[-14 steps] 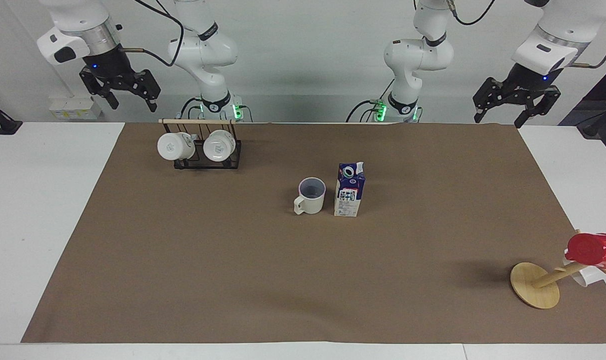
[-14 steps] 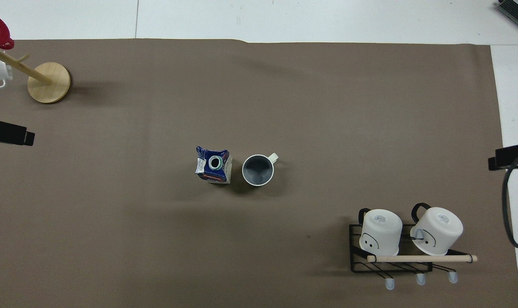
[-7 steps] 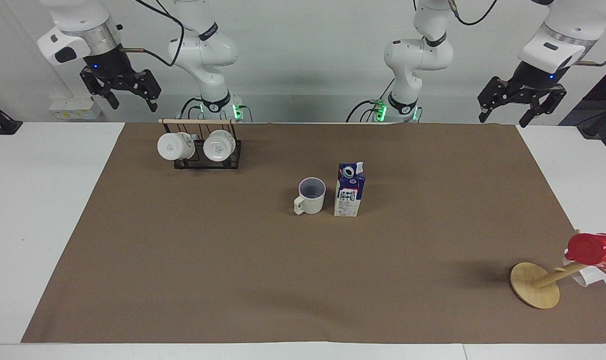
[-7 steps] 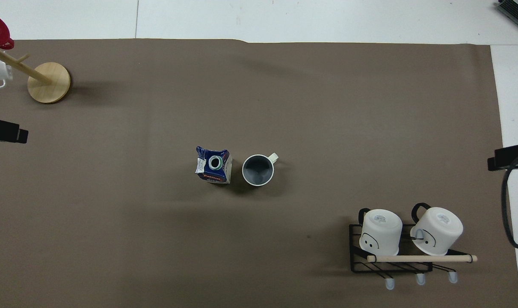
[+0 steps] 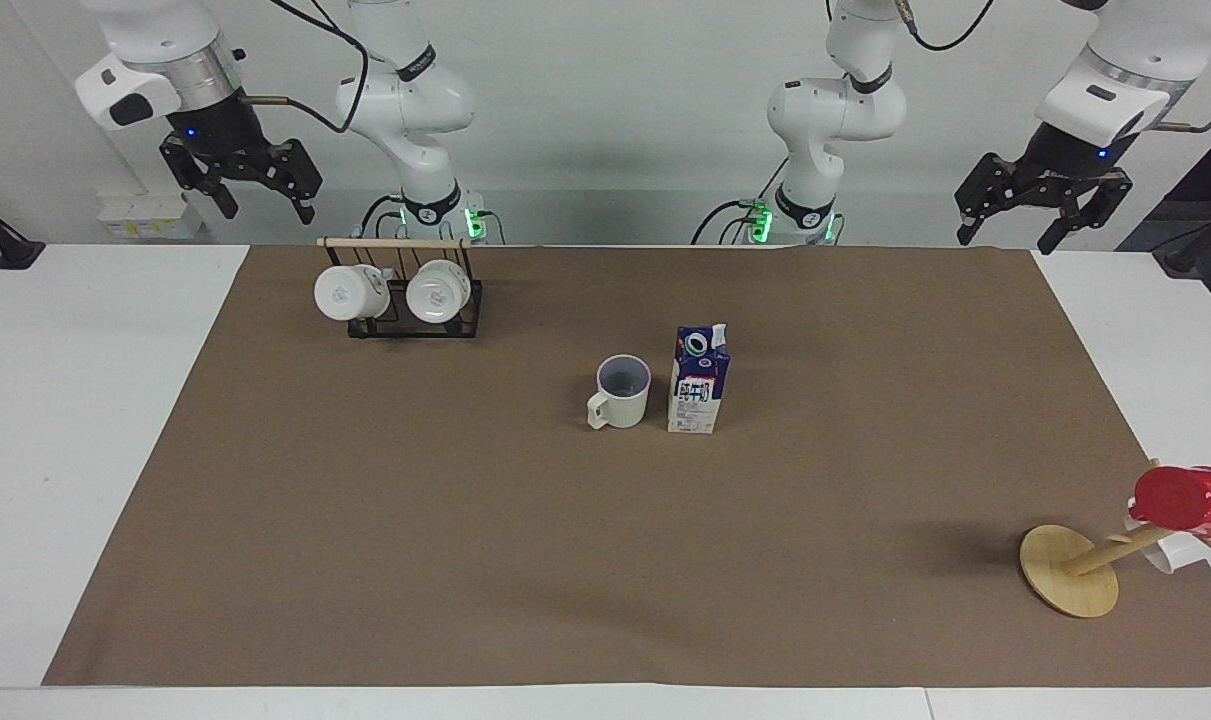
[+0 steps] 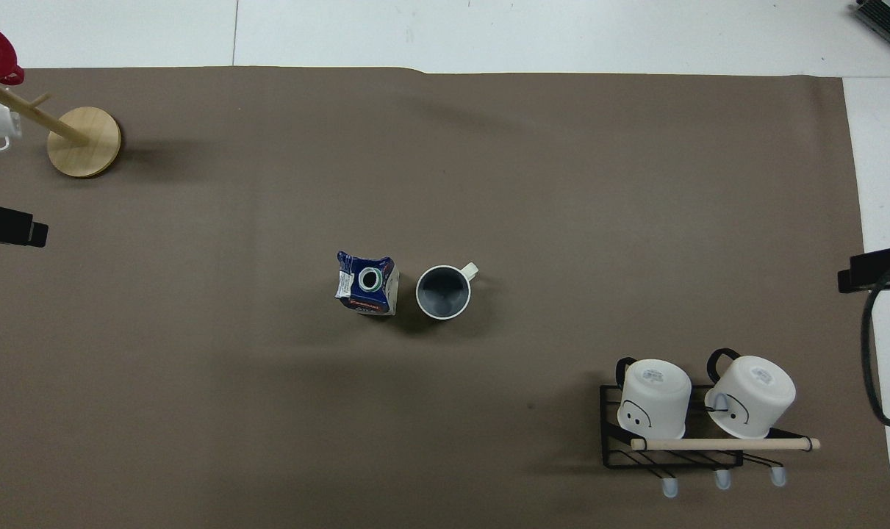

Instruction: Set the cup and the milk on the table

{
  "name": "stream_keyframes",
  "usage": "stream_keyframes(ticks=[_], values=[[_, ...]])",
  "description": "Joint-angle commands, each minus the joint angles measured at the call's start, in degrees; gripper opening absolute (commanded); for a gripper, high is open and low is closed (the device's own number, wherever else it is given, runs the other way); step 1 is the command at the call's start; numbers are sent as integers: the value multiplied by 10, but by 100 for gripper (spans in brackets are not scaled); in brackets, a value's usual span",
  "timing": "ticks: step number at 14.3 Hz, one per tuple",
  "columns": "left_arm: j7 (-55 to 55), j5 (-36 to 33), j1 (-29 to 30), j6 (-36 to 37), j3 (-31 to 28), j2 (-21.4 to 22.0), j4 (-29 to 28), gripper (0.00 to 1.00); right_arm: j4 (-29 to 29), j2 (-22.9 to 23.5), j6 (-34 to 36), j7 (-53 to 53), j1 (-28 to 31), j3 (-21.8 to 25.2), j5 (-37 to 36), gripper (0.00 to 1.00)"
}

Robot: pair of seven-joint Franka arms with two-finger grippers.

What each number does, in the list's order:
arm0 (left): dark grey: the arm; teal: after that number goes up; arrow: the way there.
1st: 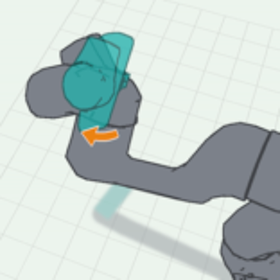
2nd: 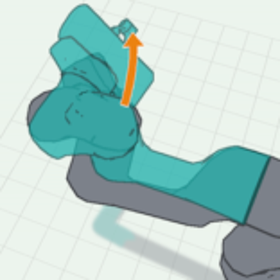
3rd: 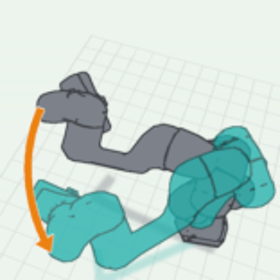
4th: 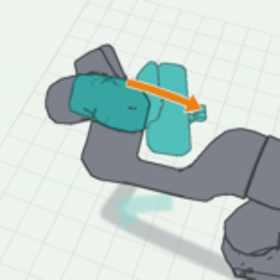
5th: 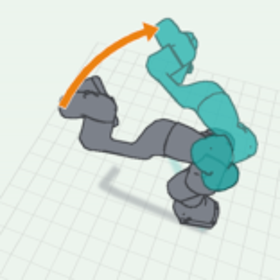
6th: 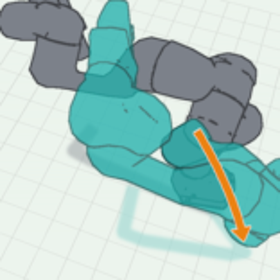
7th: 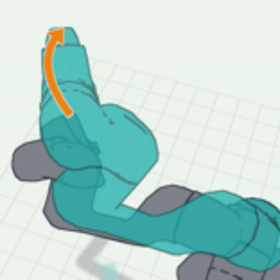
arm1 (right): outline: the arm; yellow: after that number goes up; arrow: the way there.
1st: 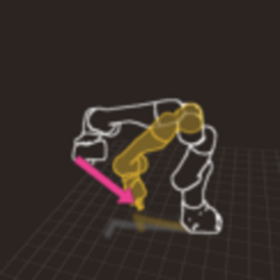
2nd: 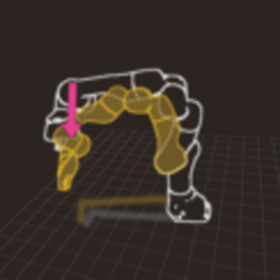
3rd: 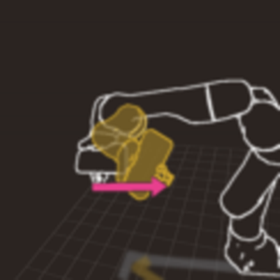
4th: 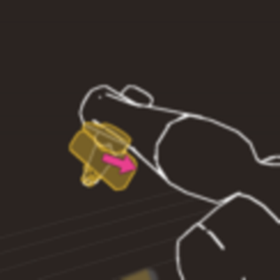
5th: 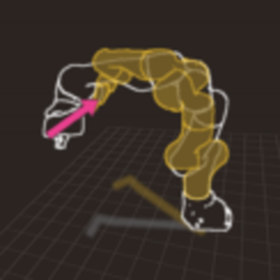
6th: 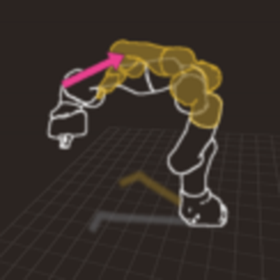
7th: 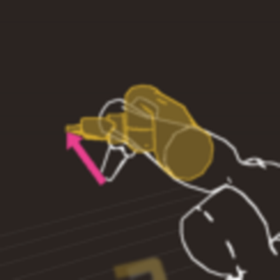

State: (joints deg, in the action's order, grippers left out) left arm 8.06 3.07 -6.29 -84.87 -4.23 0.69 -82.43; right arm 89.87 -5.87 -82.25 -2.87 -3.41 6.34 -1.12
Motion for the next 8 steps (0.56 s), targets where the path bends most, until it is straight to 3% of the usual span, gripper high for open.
stream_keyframes(ticks=[1, 8], values=[[6, 2, 10, 16, 6, -2, 9, 100, -1, 1, -7, -6, 2, -2, -5, 100], [6, 2, 10, 14, 6, 6, -5, 100, -1, 1, -7, -7, 2, -2, -4, 100]])
